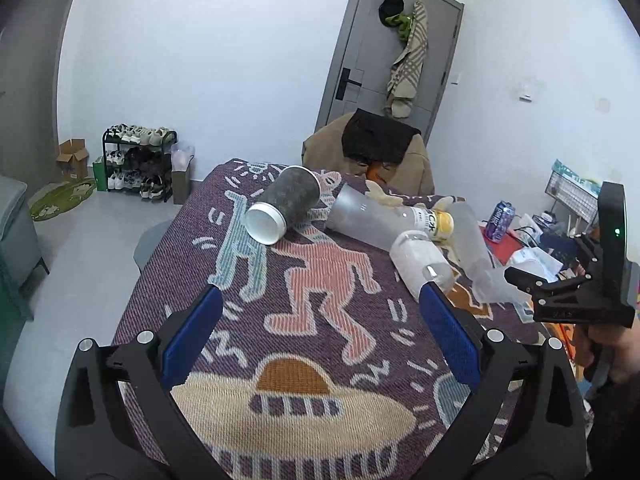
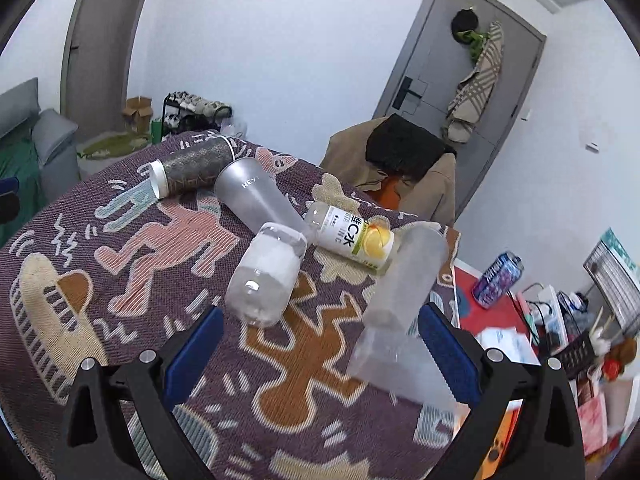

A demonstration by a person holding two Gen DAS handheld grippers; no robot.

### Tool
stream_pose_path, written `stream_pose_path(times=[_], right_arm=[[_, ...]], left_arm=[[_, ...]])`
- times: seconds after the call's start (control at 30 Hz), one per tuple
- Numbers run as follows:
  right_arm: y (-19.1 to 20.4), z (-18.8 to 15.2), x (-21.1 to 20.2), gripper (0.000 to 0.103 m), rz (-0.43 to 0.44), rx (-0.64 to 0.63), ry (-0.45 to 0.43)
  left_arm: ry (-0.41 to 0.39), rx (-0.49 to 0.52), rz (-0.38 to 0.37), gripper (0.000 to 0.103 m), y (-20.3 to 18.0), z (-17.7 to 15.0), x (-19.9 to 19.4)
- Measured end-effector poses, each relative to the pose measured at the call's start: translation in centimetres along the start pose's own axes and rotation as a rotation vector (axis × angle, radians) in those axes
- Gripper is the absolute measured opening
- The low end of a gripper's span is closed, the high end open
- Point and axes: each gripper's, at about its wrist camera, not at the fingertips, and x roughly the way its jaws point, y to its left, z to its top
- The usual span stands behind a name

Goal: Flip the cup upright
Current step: 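Reach the right gripper down to the lying VITAMIN C bottle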

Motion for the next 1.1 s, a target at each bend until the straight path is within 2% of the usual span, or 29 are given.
stream_pose_path(times=[0.33,0.53,0.6,0.87,1.1], right_arm=[[-1.8,3.6,6.5,0.095,-0.019,-0.136,0.064],[-3.2,4.8,11.5,0.088,-0.032,-0.272,0.119],[-3.6,5.1,12.9,0.086,-0.008,-0.308,0.138],[-3.0,6.5,18.1,0.08,0.055,-0.486,0.179],[-2.0,6.3,22.1,0.08,0.033,-0.651,0.214]], left_arm=[[0.027,-0.036,0.025,0.098,1.2,2.0,3.1],[0.068,-0.032,0.053,0.098,1.8,2.7,5.9],[0.075,-0.041,0.055,0.098,2.2,3.0,6.7],[0.084,-0.046,0.103,0.098,3.5,4.2,9.5],[0.11,-0.083,0.11,0.098,5.1,4.1,11.5]])
